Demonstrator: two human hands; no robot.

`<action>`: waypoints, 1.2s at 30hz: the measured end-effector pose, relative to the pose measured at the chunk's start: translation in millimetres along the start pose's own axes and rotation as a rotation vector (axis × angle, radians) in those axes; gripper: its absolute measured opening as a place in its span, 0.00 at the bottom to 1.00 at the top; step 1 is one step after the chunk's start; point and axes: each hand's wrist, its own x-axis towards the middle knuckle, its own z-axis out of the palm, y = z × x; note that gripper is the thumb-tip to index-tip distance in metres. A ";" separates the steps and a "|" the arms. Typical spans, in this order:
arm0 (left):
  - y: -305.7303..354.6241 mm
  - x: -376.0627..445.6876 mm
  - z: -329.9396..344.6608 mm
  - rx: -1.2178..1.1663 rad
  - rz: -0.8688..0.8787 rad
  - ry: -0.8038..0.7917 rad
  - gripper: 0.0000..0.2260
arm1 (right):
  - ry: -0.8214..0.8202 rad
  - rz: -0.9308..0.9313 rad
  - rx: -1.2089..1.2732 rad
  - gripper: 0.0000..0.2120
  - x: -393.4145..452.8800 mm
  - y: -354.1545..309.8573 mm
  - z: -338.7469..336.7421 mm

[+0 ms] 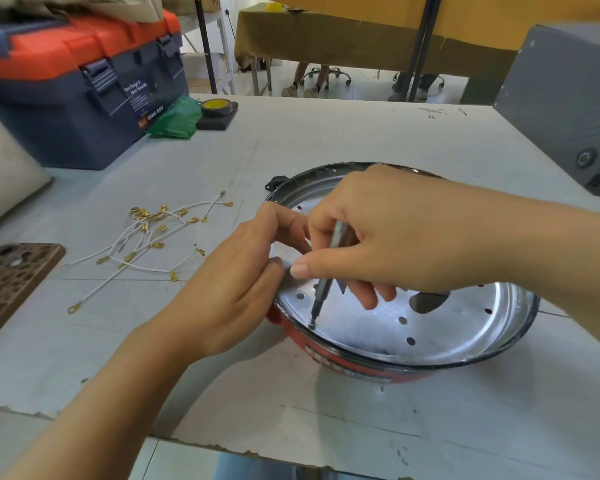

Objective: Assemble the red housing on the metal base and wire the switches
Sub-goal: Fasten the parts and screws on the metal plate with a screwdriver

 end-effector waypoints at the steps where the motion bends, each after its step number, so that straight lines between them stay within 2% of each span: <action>1: -0.1 -0.1 -0.2 -0.001 0.004 0.000 0.15 | 0.032 0.009 -0.007 0.17 0.4 1.3 2.7; 3: -0.2 -0.2 -0.4 -0.003 0.004 -0.004 0.16 | 0.110 0.024 -0.013 0.19 1.0 3.8 7.6; 5: -1.0 -0.5 -0.3 -0.004 0.002 -0.007 0.16 | 0.123 0.030 -0.018 0.21 1.6 6.0 10.1; 10: -2.5 -0.1 0.3 -0.009 0.019 -0.008 0.16 | 0.033 0.056 0.021 0.22 0.5 5.7 5.2; 15: -5.1 1.9 -0.2 -0.086 0.019 -0.012 0.14 | -0.071 0.076 0.120 0.16 -5.0 0.9 -1.4; 24: -1.7 3.2 1.1 -0.030 0.065 0.052 0.17 | -0.070 -0.166 -0.170 0.08 -5.5 -6.5 -7.4; 28: -8.8 3.2 -0.4 -0.240 0.018 0.066 0.14 | -0.026 -0.213 -0.337 0.06 -2.2 -4.5 -7.8; 32: -14.4 9.5 -3.3 -0.479 -0.002 0.149 0.16 | -0.021 -0.208 -0.320 0.07 -1.9 -1.1 -7.8; 36: -10.4 8.5 -2.8 -0.519 0.007 0.154 0.13 | -0.035 -0.196 -0.316 0.08 -1.9 2.0 -9.2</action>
